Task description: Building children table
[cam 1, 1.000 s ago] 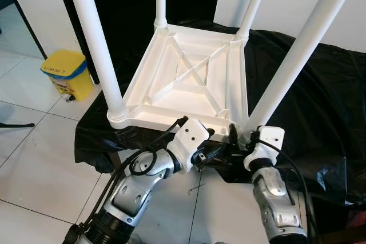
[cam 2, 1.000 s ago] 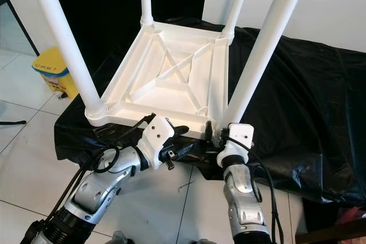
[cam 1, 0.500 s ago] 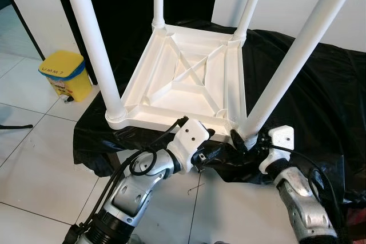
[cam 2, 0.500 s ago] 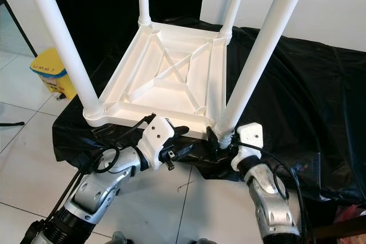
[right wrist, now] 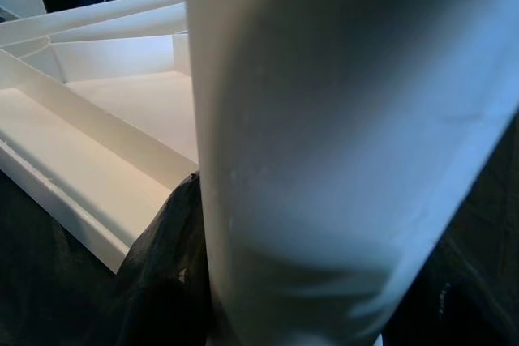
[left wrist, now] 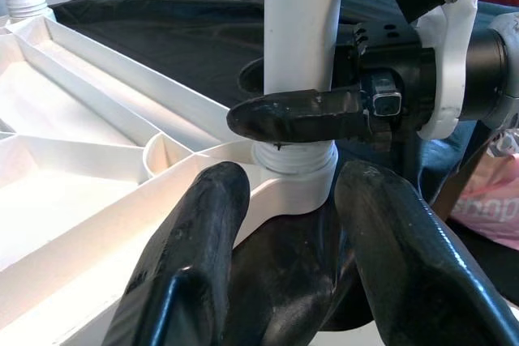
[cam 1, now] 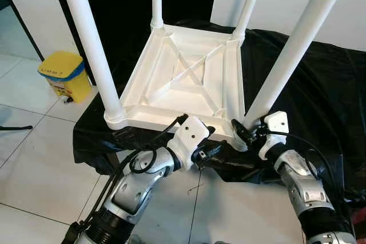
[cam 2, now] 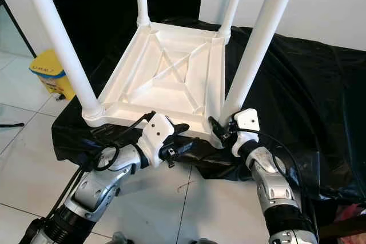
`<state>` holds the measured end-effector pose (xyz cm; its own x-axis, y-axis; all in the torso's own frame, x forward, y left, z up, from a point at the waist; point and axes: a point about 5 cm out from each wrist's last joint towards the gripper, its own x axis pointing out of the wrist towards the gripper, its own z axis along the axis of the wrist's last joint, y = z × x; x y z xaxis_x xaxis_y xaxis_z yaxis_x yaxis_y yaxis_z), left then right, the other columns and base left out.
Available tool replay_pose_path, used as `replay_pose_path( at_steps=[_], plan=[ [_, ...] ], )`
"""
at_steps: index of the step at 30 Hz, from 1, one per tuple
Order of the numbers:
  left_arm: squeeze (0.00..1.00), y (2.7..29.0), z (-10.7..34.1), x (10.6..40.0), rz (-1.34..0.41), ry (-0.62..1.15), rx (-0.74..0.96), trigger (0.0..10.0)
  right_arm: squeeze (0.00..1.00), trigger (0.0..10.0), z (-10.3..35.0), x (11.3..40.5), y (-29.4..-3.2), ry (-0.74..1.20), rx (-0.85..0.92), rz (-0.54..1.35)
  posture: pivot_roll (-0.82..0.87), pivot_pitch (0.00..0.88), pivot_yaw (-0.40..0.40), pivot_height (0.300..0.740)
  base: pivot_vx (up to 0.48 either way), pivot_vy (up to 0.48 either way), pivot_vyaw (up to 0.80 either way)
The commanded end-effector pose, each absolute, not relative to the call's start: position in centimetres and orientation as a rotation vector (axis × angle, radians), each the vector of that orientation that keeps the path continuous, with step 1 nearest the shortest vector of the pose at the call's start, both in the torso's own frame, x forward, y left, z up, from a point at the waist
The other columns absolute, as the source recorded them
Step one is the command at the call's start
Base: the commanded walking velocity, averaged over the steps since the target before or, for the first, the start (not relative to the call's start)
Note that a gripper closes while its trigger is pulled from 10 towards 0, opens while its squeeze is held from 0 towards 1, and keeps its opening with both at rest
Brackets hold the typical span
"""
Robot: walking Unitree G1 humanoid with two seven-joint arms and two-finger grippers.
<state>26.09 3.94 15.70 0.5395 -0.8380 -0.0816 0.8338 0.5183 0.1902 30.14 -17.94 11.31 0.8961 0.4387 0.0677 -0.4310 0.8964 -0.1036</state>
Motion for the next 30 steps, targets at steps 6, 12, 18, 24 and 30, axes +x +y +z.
replay_pose_path(
  at_steps=[6, 12, 18, 24, 30],
  plan=[
    [0.00, 3.8, 15.7, 26.1, -1.026, -0.014, 0.208, 10.0, 0.00, 10.0, 9.9, 29.8, -18.9, -0.025, -0.138, 0.433, 0.00, 0.078, -0.086, 0.740, 0.000, 0.000, 0.00],
    [0.00, 3.8, 15.7, 26.1, -1.029, -0.013, 0.210, 10.0, 0.00, 10.0, 9.5, 29.8, -19.2, -0.003, -0.114, 0.313, -0.01, 0.081, -0.082, 0.740, 0.000, 0.000, 0.00],
    [0.00, 3.9, 15.7, 26.0, -1.035, -0.010, 0.211, 10.0, 0.00, 10.0, 9.1, 29.7, -19.0, 0.018, -0.078, 0.151, -0.01, 0.085, -0.075, 0.740, 0.000, 0.000, 0.00],
    [0.00, 3.8, 15.7, 25.9, -1.042, -0.005, 0.209, 10.0, 0.00, 10.0, 8.9, 29.4, -18.9, 0.030, -0.044, -0.136, -0.01, 0.091, -0.072, 0.740, 0.000, 0.000, 0.00],
    [0.00, 3.8, 15.7, 25.8, -1.045, -0.004, 0.209, 10.0, 0.00, 10.0, 8.3, 28.6, -19.0, 0.055, 0.024, -0.386, -0.01, 0.092, -0.074, 0.740, 0.000, 0.000, 0.00]
  ],
)
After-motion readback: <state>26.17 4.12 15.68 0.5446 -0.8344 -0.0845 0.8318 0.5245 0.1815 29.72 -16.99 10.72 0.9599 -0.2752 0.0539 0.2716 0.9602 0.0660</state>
